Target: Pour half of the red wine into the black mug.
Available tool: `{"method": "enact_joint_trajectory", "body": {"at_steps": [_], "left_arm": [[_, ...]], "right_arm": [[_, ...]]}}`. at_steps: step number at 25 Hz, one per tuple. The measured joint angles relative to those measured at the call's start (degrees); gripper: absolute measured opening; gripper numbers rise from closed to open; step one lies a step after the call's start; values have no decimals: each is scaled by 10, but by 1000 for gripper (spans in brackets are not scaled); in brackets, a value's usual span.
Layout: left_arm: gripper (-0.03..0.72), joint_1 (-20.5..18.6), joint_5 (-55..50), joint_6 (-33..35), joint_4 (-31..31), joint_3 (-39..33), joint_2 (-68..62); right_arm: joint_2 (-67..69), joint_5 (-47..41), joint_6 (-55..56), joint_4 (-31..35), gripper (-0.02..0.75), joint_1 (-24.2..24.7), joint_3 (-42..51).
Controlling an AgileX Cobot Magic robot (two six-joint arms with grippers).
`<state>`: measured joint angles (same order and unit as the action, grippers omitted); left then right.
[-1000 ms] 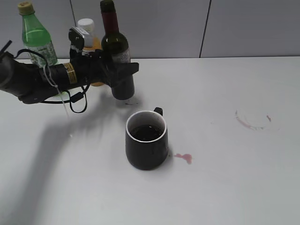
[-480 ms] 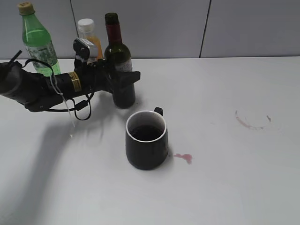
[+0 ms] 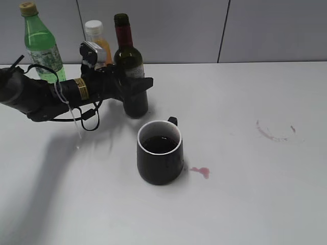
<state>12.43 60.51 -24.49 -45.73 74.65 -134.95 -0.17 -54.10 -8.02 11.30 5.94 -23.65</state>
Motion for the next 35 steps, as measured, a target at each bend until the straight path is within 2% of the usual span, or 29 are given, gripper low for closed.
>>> {"method": "enact_joint_trajectory", "body": {"at_steps": [4,12,17,24,30,35], "left_arm": [[614,0,20,0,5,3,25],[620,-4,20,0,0,3,75],[620,-23,1,0,-15,3,146],[608,-44,-156,-56,-60,-5,264],[595,-57,-284,-73,-64,-80,384],[591,-57,-457,-74,-66,-154,496]], "right_arm": [[0,0,0,0,573,0,0],[0,0,0,0,573,0,0],[0,0,0,0,573,0,0],[0,0,0,0,573,0,0],[0,0,0,0,573,0,0],[0,0,0,0,573,0,0]]}}
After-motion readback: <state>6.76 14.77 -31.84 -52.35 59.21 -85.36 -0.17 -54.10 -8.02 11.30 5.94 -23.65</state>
